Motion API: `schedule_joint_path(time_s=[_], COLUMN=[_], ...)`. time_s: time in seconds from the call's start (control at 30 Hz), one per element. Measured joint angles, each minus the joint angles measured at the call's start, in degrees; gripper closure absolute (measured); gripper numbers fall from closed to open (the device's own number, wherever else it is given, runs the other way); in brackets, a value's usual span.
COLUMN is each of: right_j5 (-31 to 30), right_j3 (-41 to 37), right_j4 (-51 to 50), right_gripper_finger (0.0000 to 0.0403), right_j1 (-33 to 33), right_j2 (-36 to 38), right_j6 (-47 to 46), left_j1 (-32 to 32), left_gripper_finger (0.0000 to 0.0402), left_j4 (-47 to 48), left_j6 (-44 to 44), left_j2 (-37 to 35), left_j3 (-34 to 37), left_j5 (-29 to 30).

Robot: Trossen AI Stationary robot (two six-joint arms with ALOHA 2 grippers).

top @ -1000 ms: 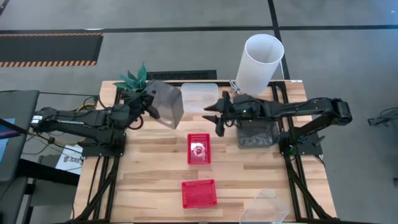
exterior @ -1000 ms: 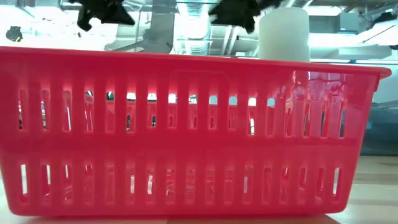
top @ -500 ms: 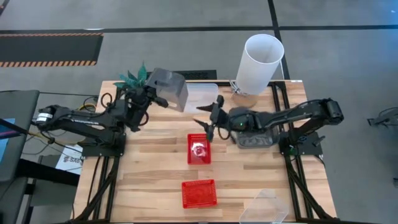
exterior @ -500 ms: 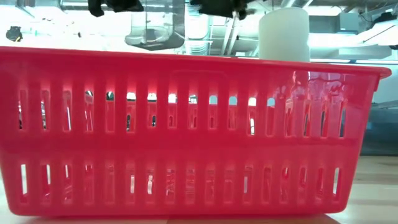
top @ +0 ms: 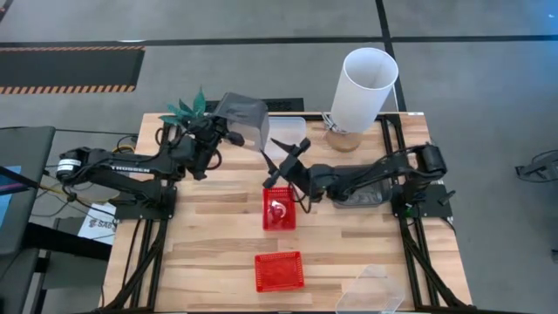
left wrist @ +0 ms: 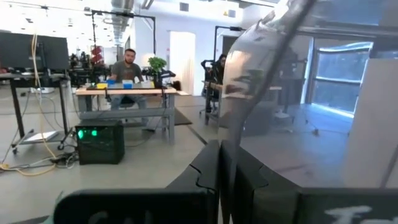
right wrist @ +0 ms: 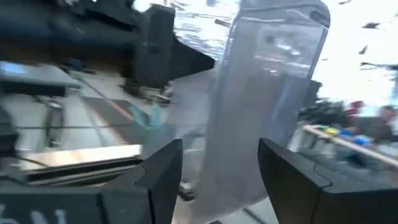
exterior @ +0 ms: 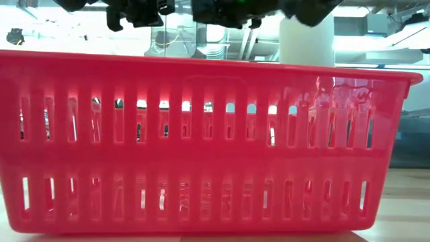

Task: Stack baskets by color
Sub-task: Stack the left gray bin on top of the right gray stacked bins

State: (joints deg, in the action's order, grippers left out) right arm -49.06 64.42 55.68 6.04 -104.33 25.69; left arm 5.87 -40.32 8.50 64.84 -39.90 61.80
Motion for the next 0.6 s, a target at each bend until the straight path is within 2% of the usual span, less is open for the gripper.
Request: schedule_joint_path(time_s=[0.17,0.4,0.5,0.6], right_j5=[-3.3,-12.8,-14.3,-14.9], right_j3=[5.8,11.6,12.1,12.7], right_j4=[1.6,2.1,2.0,2.3], right_gripper_finger=[0.0178,0.0195,0.0222,0.0277], right_j1=[-0.9,-3.3,-4.0,-4.6], right_j2=[-4.7,-7.3,-7.4,-7.4], right_j6=[5.5,12.0,13.2,13.4], left_j1=[0.0,-1.5,-2.0,-2.0], left_gripper_finger=[0.0401,0.0401,0.0401,0.0401], left_j4=[0.6,1.0,1.7,1.8], left_j6=[-1.5,-3.5,-3.7,-3.8], left_j2=[0.0,0.1,0.1,0.0], left_j3=[0.0,0.0,0.0,0.0], left_j5=[-0.9,-3.0,-4.8,-6.8])
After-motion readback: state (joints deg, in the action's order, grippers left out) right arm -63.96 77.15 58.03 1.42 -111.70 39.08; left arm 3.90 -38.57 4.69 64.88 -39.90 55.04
